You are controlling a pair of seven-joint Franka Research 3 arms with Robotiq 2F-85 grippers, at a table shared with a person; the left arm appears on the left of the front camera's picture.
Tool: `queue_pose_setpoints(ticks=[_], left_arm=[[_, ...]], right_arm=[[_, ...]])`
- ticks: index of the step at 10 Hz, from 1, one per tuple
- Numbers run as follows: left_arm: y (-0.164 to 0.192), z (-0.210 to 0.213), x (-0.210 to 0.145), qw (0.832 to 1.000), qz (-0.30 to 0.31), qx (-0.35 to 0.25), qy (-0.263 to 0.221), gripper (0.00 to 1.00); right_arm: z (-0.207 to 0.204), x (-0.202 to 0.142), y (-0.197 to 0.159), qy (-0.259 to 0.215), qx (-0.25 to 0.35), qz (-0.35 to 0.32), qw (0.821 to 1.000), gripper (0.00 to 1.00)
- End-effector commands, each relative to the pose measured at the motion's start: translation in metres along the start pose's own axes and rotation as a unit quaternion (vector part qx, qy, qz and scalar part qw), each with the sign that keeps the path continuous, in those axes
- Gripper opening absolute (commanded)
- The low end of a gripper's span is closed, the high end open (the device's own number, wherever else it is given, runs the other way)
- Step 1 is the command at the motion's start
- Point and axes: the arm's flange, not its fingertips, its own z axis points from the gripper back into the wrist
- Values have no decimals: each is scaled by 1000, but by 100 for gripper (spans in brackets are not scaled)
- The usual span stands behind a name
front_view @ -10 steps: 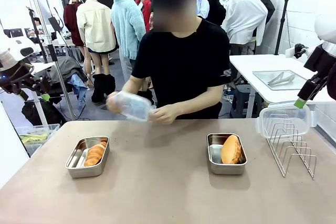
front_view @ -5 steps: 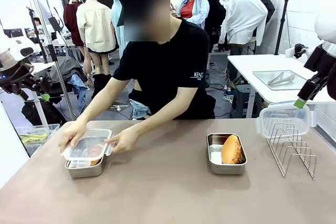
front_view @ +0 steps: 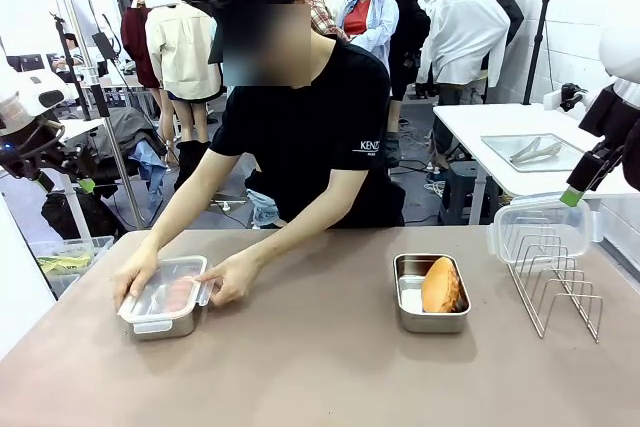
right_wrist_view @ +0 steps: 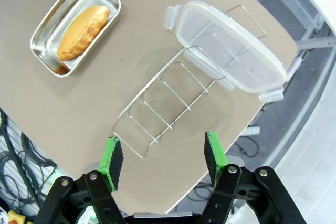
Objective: Place the bread in airtight containers.
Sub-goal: Pick up one Airtight Container lid and hand it to the human.
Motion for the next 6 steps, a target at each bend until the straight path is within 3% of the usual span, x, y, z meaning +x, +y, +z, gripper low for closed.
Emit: queue_pose_setpoints(ticks=[1, 6], left_arm=[[0, 1, 0, 1000, 9, 3, -1, 74], [0, 1, 0, 1000, 9, 3, -1, 74]], right_arm=[[3, 3, -1, 14, -2, -2, 1000, 78], [3, 3, -1, 14, -2, -2, 1000, 78]])
